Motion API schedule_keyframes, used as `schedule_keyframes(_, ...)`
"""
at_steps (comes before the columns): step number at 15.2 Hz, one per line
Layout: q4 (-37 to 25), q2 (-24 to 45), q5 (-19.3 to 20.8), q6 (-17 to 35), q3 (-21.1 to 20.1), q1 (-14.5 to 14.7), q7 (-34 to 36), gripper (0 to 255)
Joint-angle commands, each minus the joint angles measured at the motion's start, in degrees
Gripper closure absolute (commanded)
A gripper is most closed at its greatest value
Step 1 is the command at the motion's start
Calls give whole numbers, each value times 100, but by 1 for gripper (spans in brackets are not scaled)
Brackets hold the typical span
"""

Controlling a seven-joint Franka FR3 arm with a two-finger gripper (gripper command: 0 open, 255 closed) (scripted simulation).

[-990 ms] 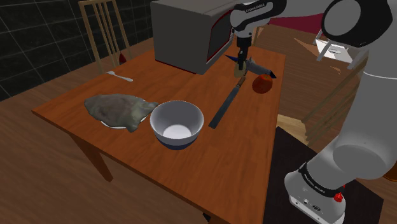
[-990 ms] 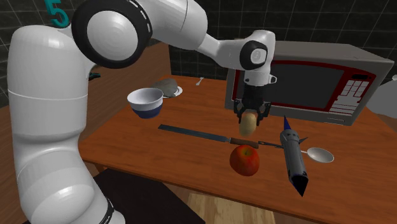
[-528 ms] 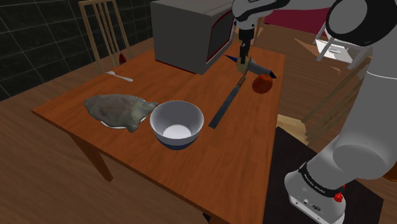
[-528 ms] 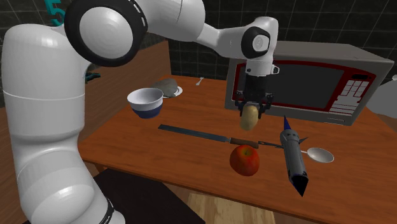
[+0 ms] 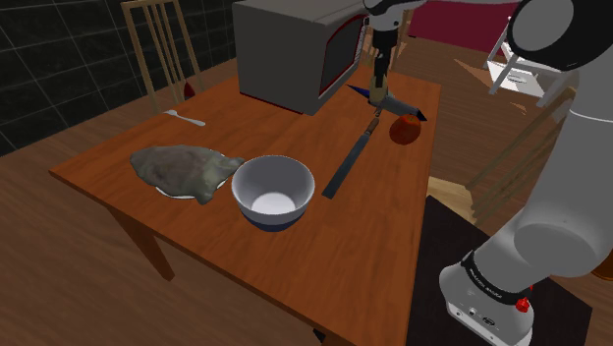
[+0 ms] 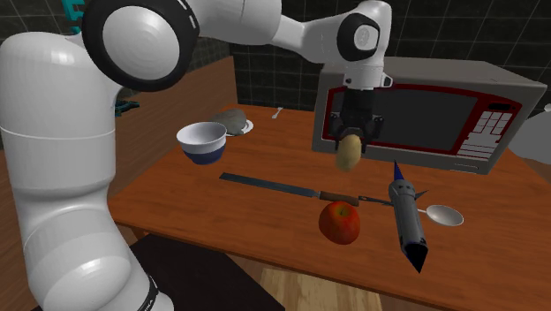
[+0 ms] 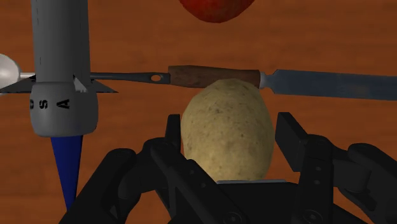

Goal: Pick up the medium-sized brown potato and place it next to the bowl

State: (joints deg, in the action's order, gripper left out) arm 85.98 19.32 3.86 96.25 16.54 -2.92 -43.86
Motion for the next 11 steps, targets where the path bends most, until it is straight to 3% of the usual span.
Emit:
schedule_keyframes(1,-165,9,-3,-157,2,-4,-17,255)
schedule_keyframes(11,-955,59,-16,-892,17,-37,-110,255)
